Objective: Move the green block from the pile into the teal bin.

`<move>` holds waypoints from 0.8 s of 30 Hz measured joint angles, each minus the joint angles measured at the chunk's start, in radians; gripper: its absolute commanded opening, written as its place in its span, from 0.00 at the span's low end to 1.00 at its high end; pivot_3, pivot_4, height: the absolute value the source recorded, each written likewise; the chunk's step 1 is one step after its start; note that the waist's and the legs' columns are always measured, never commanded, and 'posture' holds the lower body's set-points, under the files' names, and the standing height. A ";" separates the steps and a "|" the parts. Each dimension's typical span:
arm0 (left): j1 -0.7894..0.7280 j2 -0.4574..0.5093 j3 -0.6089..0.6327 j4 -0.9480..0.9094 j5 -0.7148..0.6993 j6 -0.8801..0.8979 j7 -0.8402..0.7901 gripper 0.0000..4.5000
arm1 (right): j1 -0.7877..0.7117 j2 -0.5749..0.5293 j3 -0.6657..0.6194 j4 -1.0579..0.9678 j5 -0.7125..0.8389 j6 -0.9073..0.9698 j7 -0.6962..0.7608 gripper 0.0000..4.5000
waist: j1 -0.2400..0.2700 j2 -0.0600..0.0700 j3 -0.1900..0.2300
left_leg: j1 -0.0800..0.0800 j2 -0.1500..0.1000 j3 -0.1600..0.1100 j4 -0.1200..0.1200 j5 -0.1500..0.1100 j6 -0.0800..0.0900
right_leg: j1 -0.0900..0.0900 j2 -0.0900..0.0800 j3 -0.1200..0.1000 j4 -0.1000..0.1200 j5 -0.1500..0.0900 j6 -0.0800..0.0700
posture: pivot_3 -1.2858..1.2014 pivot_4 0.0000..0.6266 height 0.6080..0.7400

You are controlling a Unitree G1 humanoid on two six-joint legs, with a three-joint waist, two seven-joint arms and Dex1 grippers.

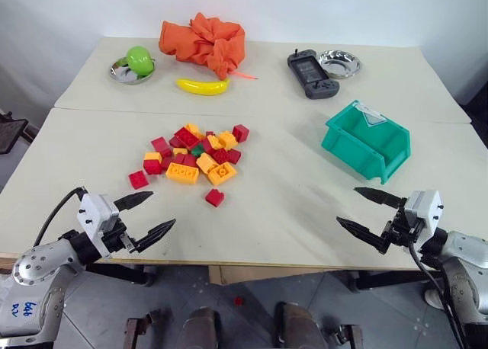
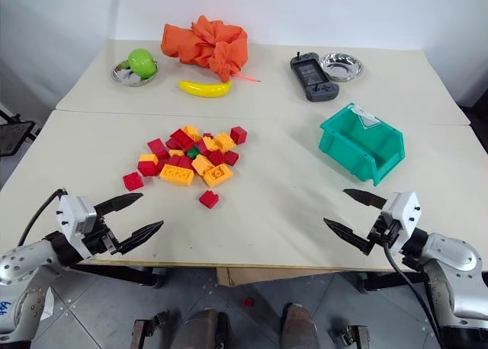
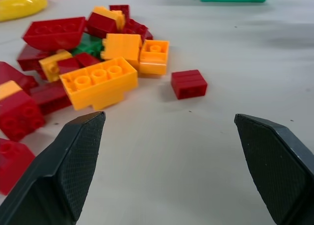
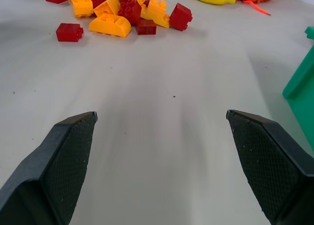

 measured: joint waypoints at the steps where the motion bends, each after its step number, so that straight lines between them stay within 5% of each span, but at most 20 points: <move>1: 0.000 0.000 0.002 0.000 0.003 -0.002 0.001 1.00 | -0.003 0.000 0.001 0.000 -0.001 0.000 0.000 0.99 | 0.000 0.000 0.000 | 0.000 0.000 0.000 0.000 0.000 0.000 | 0.000 0.000 0.000 0.000 0.000 0.000 | 0.52 0.24 1.00; 8: -0.006 -0.020 0.055 0.025 -0.034 0.003 0.010 1.00 | -0.089 0.029 0.064 -0.004 -0.004 0.040 -0.025 0.99 | -0.002 0.000 0.000 | 0.000 0.000 0.000 0.000 0.000 0.000 | 0.000 0.000 0.000 0.000 0.000 0.000 | 0.52 0.24 1.00; 15: 0.039 -0.011 0.239 0.202 -0.063 0.002 0.009 1.00 | -0.249 0.086 0.168 -0.105 0.020 0.138 -0.062 0.99 | -0.005 0.000 0.000 | 0.000 0.002 0.001 0.000 0.000 -0.001 | -0.001 0.001 0.000 0.001 0.000 -0.001 | 0.52 0.24 1.00; 18: 0.063 -0.018 0.250 0.212 -0.078 0.004 -0.011 0.88 | -0.290 0.087 0.191 -0.126 0.019 0.154 -0.068 1.00 | 0.007 -0.001 0.000 | 0.000 0.002 0.000 0.000 0.000 -0.001 | -0.001 0.001 -0.001 0.001 0.000 -0.001 | 0.52 0.24 1.00; 24: 0.024 -0.018 0.204 0.121 -0.128 0.037 -0.029 0.47 | -0.301 0.088 0.192 -0.124 0.014 0.156 -0.077 1.00 | 0.020 -0.001 0.000 | -0.001 0.002 0.001 0.000 0.000 -0.001 | -0.001 0.001 -0.001 0.001 0.000 -0.001 | 0.52 0.24 1.00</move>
